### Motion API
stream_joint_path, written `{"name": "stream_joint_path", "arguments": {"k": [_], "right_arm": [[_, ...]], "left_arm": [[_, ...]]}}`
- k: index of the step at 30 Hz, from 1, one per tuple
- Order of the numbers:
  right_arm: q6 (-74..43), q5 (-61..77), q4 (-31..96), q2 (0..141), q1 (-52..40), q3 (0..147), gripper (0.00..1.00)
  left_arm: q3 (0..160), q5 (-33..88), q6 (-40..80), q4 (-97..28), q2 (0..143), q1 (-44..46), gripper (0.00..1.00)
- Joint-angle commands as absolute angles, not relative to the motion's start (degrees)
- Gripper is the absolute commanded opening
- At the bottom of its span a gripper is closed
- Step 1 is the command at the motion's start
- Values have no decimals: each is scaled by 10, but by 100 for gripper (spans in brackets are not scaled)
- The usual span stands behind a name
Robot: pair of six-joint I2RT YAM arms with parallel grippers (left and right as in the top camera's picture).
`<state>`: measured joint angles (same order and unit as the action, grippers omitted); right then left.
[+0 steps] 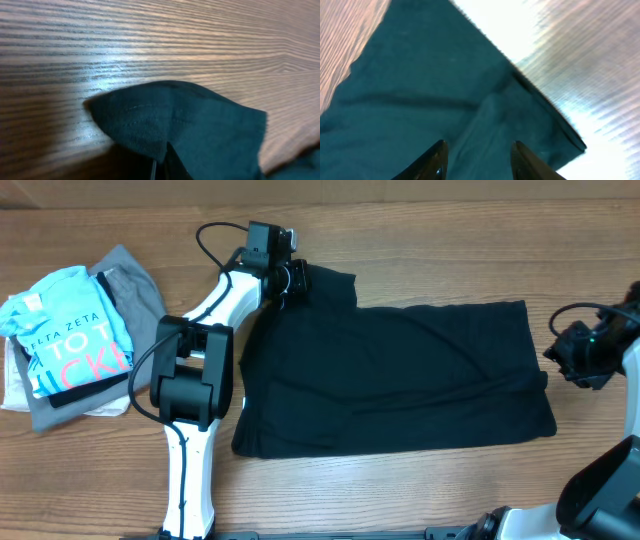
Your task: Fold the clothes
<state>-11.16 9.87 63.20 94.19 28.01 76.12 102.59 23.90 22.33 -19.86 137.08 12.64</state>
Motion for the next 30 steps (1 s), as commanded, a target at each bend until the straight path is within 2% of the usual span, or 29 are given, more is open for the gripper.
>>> {"name": "stream_joint_path", "arguments": {"k": [1,8,18,24,30], "right_arm": [[-72,112,612,960,241,774,48],[-77,114,575,1083,203,896,63],[-95,71,450,1214,202,933,64],[-121,59,396,1235,202,933,64],[-120,58,375,1235,201,933,59]], "left_arm": [[1068,286,222,-227,1374,117,4],[1087,295,202,-286,1337,116,4],[1087,294,201,-324,1322,116,4],[1087,294,201,-332,1322,116,4],[1087,294,201,-332,1322,116,4]]}}
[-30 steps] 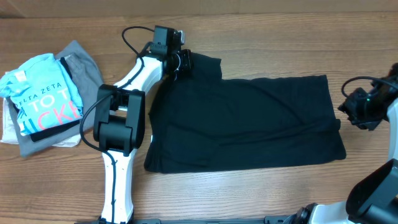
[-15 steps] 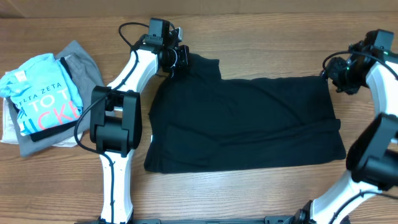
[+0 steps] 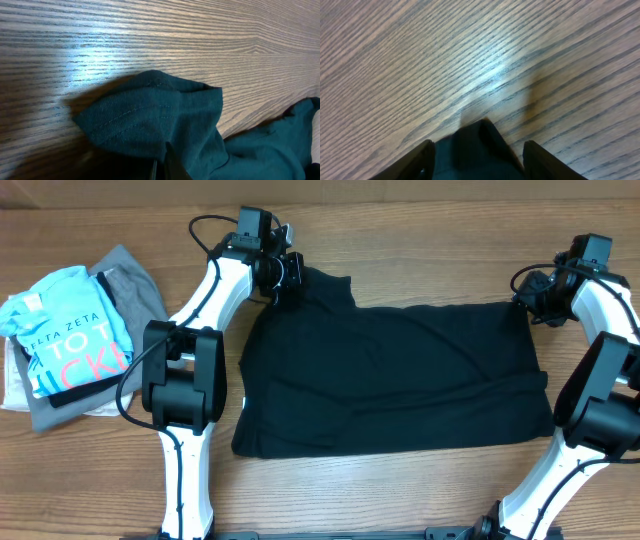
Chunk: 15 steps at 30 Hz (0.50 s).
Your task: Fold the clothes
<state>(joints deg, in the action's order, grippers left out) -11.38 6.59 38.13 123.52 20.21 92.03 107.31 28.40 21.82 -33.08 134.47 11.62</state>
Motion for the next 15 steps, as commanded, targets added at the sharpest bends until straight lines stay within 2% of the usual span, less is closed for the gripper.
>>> {"name": "stream_joint_path", "arguments": {"k": [1,8,12,13,15], "right_arm": [[-120,58,375,1237,201,933,58],[-120,66,379,1258,199,933,57],[-120,71,384,1272,197,933,51],[-120,71,385,1274,197,933,44],[-120,71,386,1274,197,933,24]], "left_arm": [[1087,294,201,-332,1322,116,4],[1087,264,201,-347,1322,116,4],[1087,264,201,-352,1322,116,4],[1087,264,201,-352,1322,116,4],[1087,264,201,-352,1322,116,4]]}}
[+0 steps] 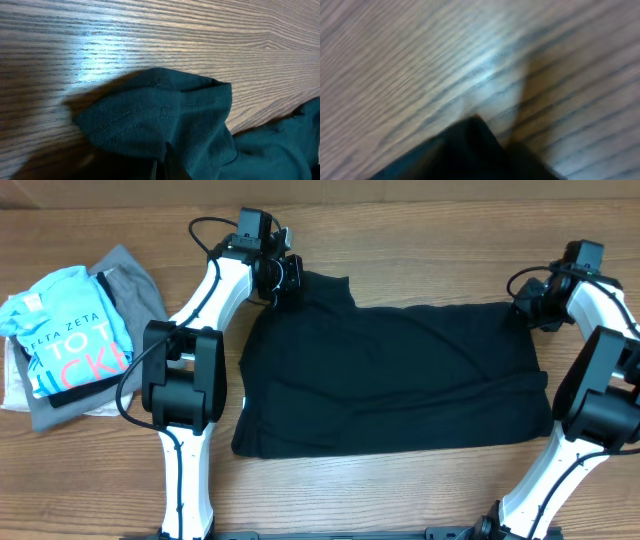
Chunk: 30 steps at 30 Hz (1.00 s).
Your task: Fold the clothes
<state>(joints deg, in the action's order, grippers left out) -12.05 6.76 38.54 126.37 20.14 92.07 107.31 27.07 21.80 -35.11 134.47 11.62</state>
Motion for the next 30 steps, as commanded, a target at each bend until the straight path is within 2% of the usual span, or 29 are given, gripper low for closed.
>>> {"name": "stream_joint_path", "arguments": {"k": [1,7,11,15,18,24,30], "right_arm": [[-120,71,385,1274,197,934,17],[-156,53,391,1270,202,943,5],[-160,41,411,1261,205,967,4],[-159,11,460,1250,205,1009,11],[-159,-6,531,1247,207,1054,11],[-159,-15,726,1246,223,1136,16],[-157,-51,844,1246,244,1144,20]], "left_arm": [[1087,264,201,-353,1322,116,4],[1089,270,201,-354,1319,115,4],[1091,282,201,-354,1295,109,4],[1091,281,201,-368,1252,105,4],[1091,283,204,-400,1220,103,4],[1091,320,205,-553,1167,101,4],[1091,331,188,-699,1161,102,4]]}}
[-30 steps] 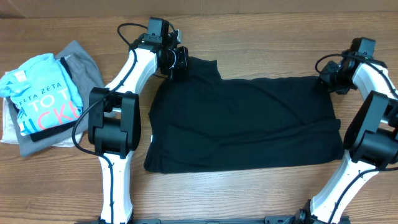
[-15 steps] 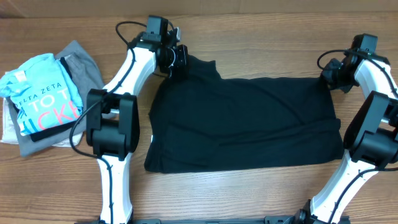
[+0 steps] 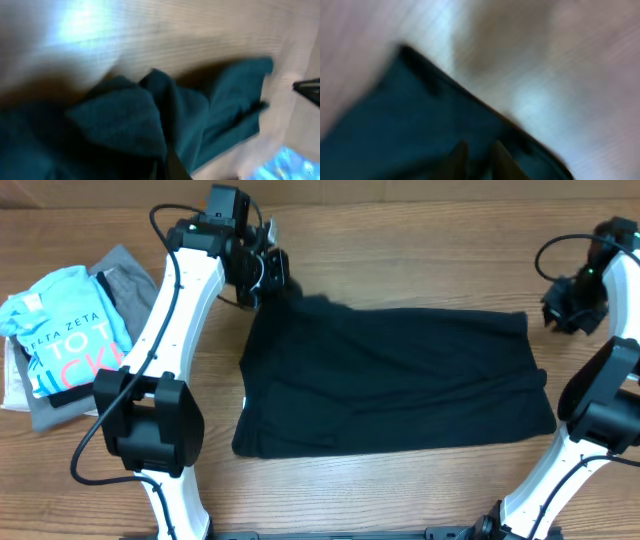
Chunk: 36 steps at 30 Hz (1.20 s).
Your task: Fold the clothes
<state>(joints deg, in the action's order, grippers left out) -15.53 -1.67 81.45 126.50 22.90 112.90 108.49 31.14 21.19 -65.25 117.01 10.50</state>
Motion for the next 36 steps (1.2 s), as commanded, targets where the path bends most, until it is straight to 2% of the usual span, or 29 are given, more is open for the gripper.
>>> {"name": "stream_joint_path", "arguments": {"k": [1,6,7,9,10,13,20,36], "right_arm": [[-153,-58,859,1246,247,1144,20],[-150,-33,877,1246,258,1144,20],[-150,-18,872,1246,258,1144,25],[-144,28,858,1246,257,1144,48],[-122,63,848,1246,254,1144,54],[-71,126,820,1246,238,1144,58],[-73,99,743,1250,190,1115,63],[-124,80,649,1302,177,1102,63]], "left_arm": [[1091,331,182,-719,1161,102,4],[1091,326,138,-795,1161,102,4],[1091,324,137,-795,1161,102,4],[1091,325,137,-793,1161,102,4],[1091,324,137,-791,1161,102,4],[1091,326,137,-785,1161,103,4],[1091,326,137,-775,1161,105,4],[1090,326,137,-773,1161,105,4]]}}
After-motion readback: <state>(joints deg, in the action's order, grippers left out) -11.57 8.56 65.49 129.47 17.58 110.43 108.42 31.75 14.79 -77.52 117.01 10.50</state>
